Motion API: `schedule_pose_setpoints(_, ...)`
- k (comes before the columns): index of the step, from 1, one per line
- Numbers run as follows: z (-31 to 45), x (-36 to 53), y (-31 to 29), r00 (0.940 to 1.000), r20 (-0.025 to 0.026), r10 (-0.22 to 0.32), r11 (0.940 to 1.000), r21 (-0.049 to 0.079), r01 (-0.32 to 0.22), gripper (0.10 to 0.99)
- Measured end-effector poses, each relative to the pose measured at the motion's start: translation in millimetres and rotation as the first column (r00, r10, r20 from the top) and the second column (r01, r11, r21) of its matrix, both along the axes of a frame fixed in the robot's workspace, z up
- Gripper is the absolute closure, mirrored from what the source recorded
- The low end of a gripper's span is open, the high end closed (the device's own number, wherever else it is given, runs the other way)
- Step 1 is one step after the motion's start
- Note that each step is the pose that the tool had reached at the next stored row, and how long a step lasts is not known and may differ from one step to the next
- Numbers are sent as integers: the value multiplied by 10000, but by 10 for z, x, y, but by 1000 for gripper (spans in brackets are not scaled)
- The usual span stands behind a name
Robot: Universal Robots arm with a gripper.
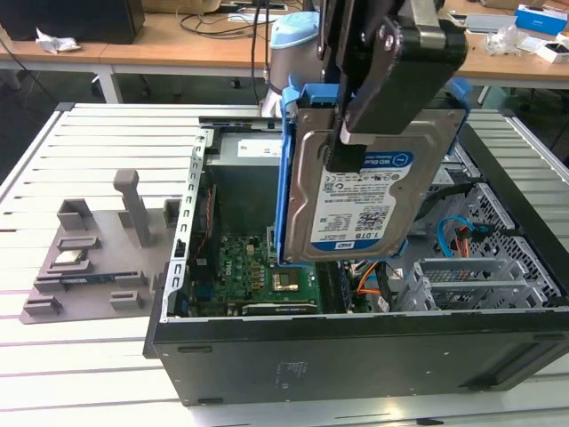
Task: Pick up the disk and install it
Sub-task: 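Pick up the disk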
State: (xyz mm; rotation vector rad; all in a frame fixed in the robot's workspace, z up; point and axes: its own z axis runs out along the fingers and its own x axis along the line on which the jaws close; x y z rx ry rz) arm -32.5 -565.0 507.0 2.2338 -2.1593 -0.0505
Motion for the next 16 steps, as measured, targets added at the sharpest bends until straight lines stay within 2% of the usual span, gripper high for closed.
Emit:
schedule_pose_setpoints(12,-3,258,0,10000,0,-3,10000,-43,3,718)
schedule_pose_setpoints(14,-3,324,0,10000,1,-3,10000,-50,3,718)
schedule_pose_setpoints(16,-3,349,0,10000,0,-4,10000,-51,4,718)
